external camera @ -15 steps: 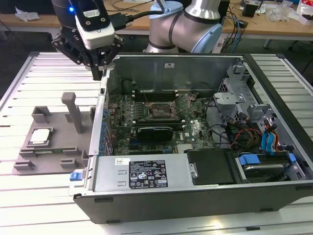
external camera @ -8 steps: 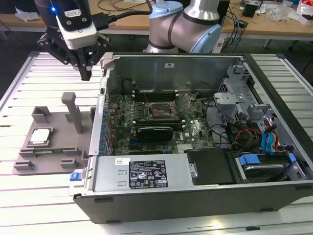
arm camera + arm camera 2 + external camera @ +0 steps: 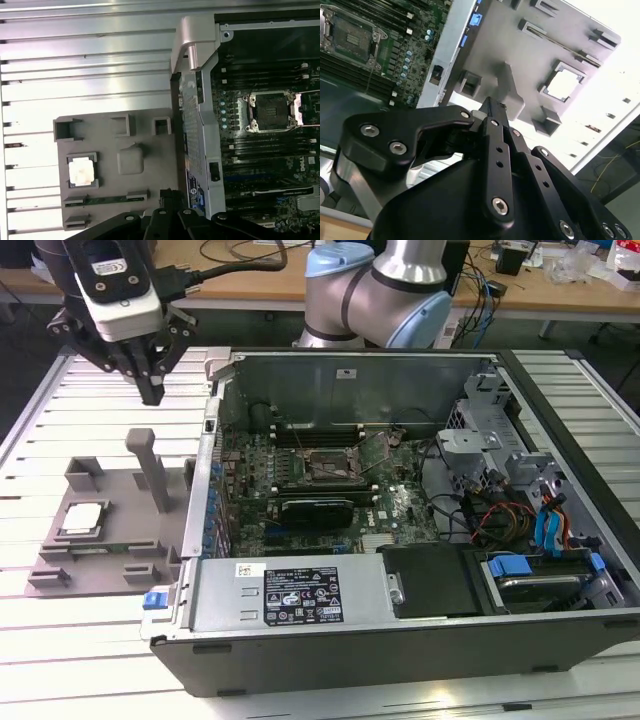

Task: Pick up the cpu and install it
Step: 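Reach for the cpu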

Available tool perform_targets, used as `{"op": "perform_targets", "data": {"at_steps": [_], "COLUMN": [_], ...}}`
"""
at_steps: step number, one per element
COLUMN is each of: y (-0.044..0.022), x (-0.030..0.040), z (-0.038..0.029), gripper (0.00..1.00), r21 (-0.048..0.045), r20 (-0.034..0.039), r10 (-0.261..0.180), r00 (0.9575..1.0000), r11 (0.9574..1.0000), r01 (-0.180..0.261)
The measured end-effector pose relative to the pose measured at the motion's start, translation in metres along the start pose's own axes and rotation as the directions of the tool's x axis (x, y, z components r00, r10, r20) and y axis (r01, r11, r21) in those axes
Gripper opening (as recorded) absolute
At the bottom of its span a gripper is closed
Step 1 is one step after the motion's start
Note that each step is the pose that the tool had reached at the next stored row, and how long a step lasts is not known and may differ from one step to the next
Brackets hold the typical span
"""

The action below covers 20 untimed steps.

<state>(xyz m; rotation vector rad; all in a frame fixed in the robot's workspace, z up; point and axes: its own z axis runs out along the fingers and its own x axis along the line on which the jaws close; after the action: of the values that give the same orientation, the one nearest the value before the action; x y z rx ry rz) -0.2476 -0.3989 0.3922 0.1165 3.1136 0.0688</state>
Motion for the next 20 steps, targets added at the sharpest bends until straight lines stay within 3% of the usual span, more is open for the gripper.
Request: {"op": "perform_targets", "data": {"at_steps": [8,20], "y": [-0.0019,-0.0042], "x": [0.0250,0.0554], "z": [0.0000,-0.0002], "gripper": [0.11,0.11], "r21": [0.0000,0.0000], "r20": [0.0000,0.0000], "r10": [0.000,0.000], "r00": [1.0000,1.0000], "r11": [1.0000,1.0000], "r01": [0.000,0.000]}}
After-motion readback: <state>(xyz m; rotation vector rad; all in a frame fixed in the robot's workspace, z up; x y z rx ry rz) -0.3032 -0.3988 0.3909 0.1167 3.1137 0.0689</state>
